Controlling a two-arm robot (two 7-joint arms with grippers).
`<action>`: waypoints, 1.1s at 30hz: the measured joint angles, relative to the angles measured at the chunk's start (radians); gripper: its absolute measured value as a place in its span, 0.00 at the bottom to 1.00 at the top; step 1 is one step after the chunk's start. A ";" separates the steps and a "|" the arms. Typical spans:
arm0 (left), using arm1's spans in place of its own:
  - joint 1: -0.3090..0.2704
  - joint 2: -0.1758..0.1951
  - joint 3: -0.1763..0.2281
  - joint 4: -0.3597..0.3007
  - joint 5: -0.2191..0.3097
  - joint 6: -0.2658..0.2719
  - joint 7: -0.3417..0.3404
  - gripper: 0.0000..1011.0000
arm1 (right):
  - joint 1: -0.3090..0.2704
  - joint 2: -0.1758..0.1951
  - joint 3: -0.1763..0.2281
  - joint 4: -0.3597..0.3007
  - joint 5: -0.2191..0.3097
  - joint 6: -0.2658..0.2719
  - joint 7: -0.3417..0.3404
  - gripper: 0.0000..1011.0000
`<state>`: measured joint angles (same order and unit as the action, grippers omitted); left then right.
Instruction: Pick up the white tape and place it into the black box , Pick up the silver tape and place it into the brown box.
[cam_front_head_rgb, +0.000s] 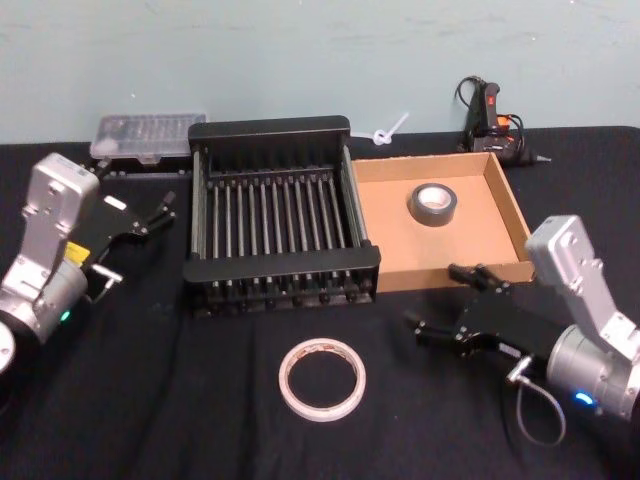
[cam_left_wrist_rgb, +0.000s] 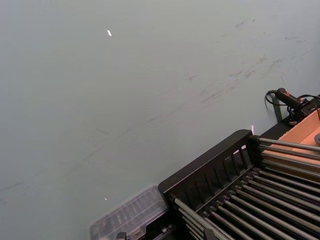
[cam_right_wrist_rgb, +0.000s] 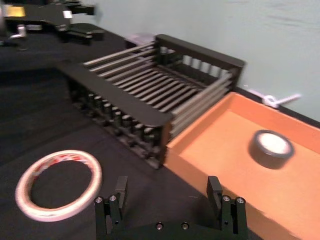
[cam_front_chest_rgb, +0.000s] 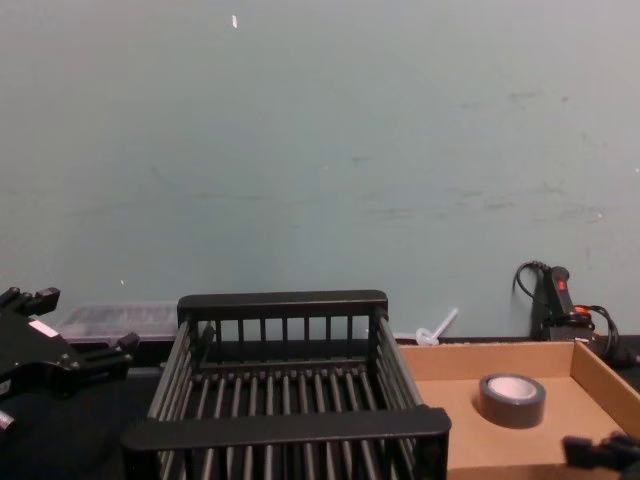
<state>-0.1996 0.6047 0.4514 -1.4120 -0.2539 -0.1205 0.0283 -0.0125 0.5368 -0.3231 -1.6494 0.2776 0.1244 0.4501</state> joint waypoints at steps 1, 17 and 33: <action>0.000 0.000 0.000 0.000 0.000 0.000 0.000 0.99 | 0.002 0.000 -0.006 0.002 -0.002 -0.003 0.005 0.99; 0.000 0.000 0.000 0.000 0.000 0.000 0.000 0.99 | 0.106 -0.030 -0.128 0.088 -0.028 -0.033 0.079 0.99; 0.000 0.000 0.000 0.000 0.000 0.000 0.000 0.99 | 0.237 -0.091 -0.225 0.231 -0.034 -0.060 0.143 0.99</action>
<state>-0.1995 0.6047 0.4514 -1.4120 -0.2539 -0.1206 0.0283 0.2242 0.4456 -0.5481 -1.4184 0.2438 0.0642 0.5934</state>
